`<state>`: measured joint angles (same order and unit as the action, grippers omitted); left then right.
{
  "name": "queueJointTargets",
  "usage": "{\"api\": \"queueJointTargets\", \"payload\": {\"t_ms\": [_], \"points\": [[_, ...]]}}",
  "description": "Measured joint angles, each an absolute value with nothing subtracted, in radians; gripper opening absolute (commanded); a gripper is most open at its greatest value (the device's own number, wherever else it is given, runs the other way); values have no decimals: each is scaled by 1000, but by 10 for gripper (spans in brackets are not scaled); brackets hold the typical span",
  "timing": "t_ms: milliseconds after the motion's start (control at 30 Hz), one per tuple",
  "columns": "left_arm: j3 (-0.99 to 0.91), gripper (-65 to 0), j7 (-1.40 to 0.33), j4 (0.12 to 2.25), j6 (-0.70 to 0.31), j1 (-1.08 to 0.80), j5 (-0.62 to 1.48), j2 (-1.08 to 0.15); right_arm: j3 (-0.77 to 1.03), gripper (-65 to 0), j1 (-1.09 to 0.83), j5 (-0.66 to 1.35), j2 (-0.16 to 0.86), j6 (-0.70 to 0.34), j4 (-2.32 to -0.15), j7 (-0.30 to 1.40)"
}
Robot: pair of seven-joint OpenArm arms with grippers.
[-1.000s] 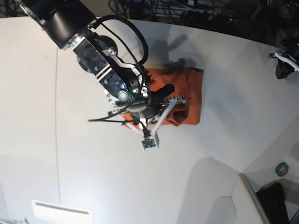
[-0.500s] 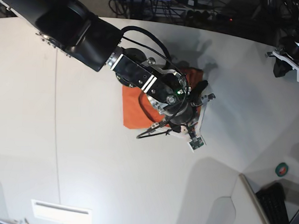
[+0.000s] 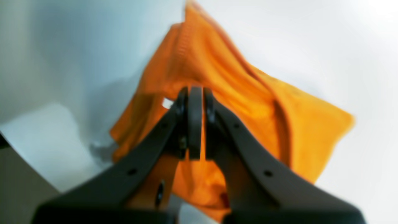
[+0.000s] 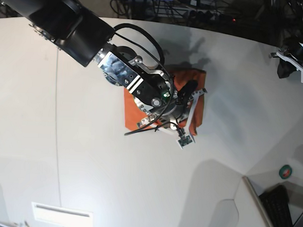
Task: Layout the t-shirt on the table in an organized manner, then fold the t-shirt properly
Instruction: 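Fold the held end over onto the strip's middle with the right gripper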
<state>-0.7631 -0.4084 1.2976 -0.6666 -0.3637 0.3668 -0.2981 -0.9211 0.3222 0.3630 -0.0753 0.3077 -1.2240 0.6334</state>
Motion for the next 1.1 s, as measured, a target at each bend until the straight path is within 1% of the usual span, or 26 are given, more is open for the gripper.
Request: {"api": "queueJointTargets", "payload": {"t_ms": [100, 233, 367, 400, 600, 767, 833, 967, 1100], "points": [[-764, -650, -407, 1296, -667, -345, 371, -297, -921, -650, 333, 355, -89, 315, -1134, 573], [-764, -650, -406, 1297, -666, -348, 369, -297, -921, -650, 320, 361, -113, 315, -1070, 572], [-765, -650, -408, 1296, -667, -348, 370, -296, -1056, -650, 317, 362, -118, 315, -1070, 566], [-764, -650, -407, 1296, -667, -345, 371, -295, -1065, -650, 311, 366, -119, 313, -1070, 570], [-761, -650, -408, 1296, -667, -344, 371, -296, -1064, -650, 310, 362, -117, 314, -1074, 568], [-762, -650, -408, 1296, -667, -344, 370, -297, -1063, -650, 296, 365, -113, 313, -1198, 574], [-761, -650, -408, 1296, -667, -344, 370, -295, -1063, -650, 307, 366, -120, 313, -1202, 568], [-761, -650, -408, 1296, -667, -344, 370, -298, -1062, -650, 358, 364, -119, 309, -1096, 556], [-761, -650, -408, 1298, -667, -344, 370, -294, -1060, -650, 376, 364, -118, 313, -1013, 476]]}}
